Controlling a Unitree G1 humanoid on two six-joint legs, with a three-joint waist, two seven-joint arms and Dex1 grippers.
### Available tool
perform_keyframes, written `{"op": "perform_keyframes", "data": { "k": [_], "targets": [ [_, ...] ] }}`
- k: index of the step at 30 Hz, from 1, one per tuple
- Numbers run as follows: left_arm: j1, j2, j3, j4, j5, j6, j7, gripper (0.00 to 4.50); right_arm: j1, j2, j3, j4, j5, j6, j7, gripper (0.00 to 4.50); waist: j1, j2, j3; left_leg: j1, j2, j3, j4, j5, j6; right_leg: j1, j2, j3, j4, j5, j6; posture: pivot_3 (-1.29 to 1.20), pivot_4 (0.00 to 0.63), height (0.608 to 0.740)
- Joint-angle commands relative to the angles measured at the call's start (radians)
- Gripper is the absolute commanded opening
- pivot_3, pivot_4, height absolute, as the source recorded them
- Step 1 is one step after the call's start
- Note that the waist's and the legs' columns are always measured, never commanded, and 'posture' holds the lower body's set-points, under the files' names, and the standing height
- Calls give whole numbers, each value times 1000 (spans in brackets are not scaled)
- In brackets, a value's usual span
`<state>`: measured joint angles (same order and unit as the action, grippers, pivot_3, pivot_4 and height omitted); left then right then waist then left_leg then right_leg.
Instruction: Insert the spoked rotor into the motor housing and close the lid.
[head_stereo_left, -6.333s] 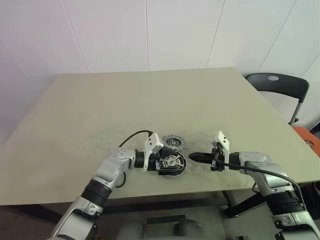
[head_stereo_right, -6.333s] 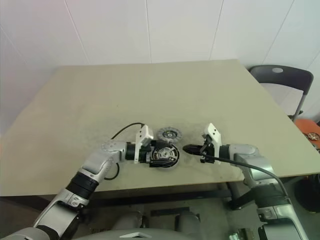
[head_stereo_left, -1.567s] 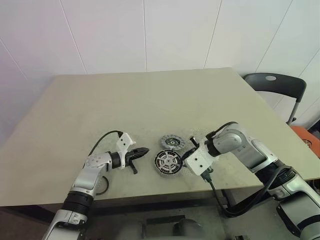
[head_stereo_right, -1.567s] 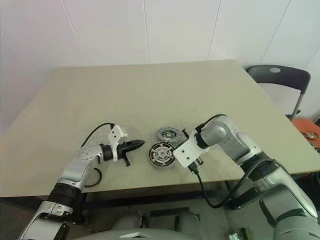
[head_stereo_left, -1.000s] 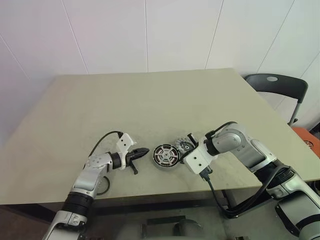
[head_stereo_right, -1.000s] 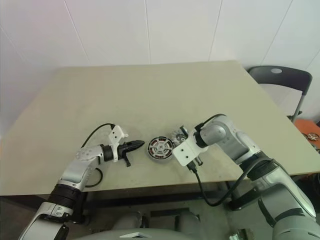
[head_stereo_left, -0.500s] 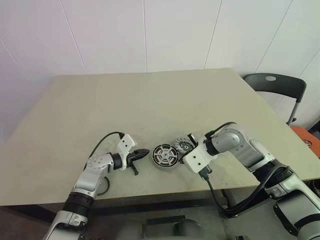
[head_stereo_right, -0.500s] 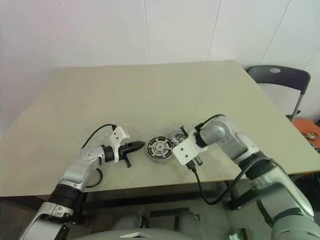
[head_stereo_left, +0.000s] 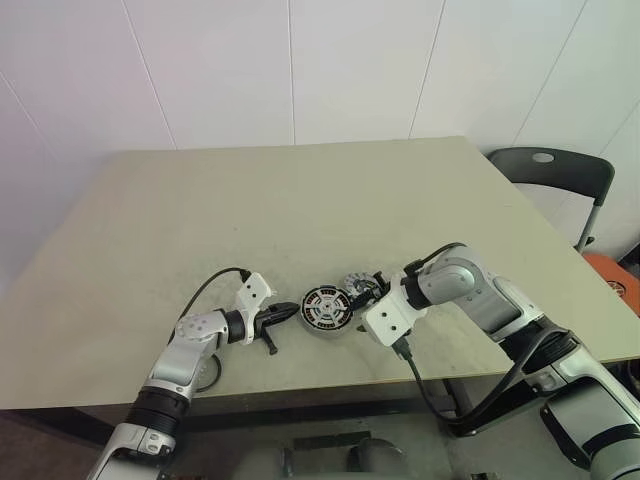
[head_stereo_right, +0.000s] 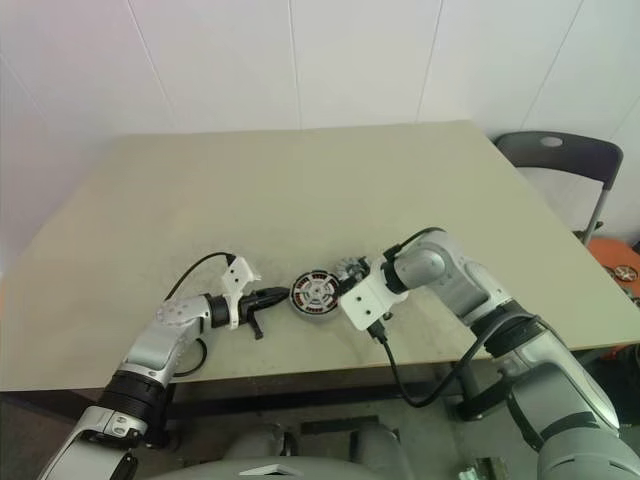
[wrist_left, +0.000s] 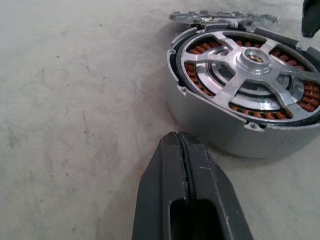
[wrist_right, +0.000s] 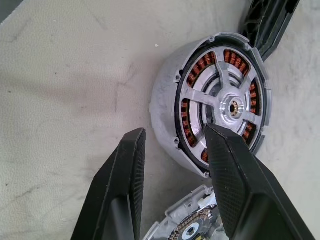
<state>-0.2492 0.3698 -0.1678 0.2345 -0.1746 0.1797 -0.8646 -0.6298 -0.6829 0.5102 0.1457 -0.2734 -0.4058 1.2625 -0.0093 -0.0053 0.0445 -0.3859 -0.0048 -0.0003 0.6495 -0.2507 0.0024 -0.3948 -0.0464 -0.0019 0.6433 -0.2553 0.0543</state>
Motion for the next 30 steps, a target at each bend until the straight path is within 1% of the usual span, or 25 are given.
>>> {"op": "perform_keyframes", "data": {
  "k": [1,6,9,10,12,14,16,20,27,30],
  "targets": [
    [-17,-2,0,-2,7,-17,0,0,-29,2,-10,-5,0,-15,-6,1951,0,0,0,0,0,0,0,0,0,0,0,0,0,0,0,0,0,740],
    [-23,-6,1,9,9,-26,0,0,-30,29,16,58,-36,-23,-23,1951,0,0,0,0,0,0,0,0,0,0,0,0,0,0,0,0,0,740],
    [-24,-6,4,15,10,-33,1,0,-34,50,31,115,-62,-33,-43,1381,-1,0,0,0,0,0,0,0,0,0,0,0,0,0,0,0,0,740],
    [-24,-6,4,16,11,-34,1,0,-36,55,33,130,-67,-36,-50,1019,-1,0,0,1,0,0,0,0,0,1,0,0,0,0,0,0,0,740],
    [-21,-5,7,17,12,-37,2,0,-40,62,36,156,-77,-42,-64,435,-2,-1,-1,3,0,0,0,0,0,2,0,0,0,0,0,0,0,740],
    [-19,-4,9,18,12,-39,3,0,-42,67,35,168,-81,-48,-70,106,-5,0,0,8,0,0,0,0,0,6,0,0,0,0,0,0,0,740],
    [-17,-5,8,17,13,-40,5,0,-49,66,31,173,-81,-58,-75,94,-5,-1,0,12,0,0,-1,0,0,8,0,1,1,0,0,0,0,740],
    [-13,-4,7,16,16,-41,8,0,-51,55,26,140,-67,-54,-56,94,-5,-1,0,12,0,0,-1,0,0,6,0,1,2,0,-1,0,0,740],
    [-13,-4,7,18,16,-46,6,0,-49,-11,11,38,10,13,84,94,3,0,0,9,0,0,-2,0,0,5,-1,0,1,0,0,0,0,740],
    [-5,1,19,-9,-18,-36,-23,0,-59,-35,-1,12,48,45,137,94,2,0,0,7,0,0,-2,0,0,5,-2,0,-1,0,0,0,0,740]
  ]
}}
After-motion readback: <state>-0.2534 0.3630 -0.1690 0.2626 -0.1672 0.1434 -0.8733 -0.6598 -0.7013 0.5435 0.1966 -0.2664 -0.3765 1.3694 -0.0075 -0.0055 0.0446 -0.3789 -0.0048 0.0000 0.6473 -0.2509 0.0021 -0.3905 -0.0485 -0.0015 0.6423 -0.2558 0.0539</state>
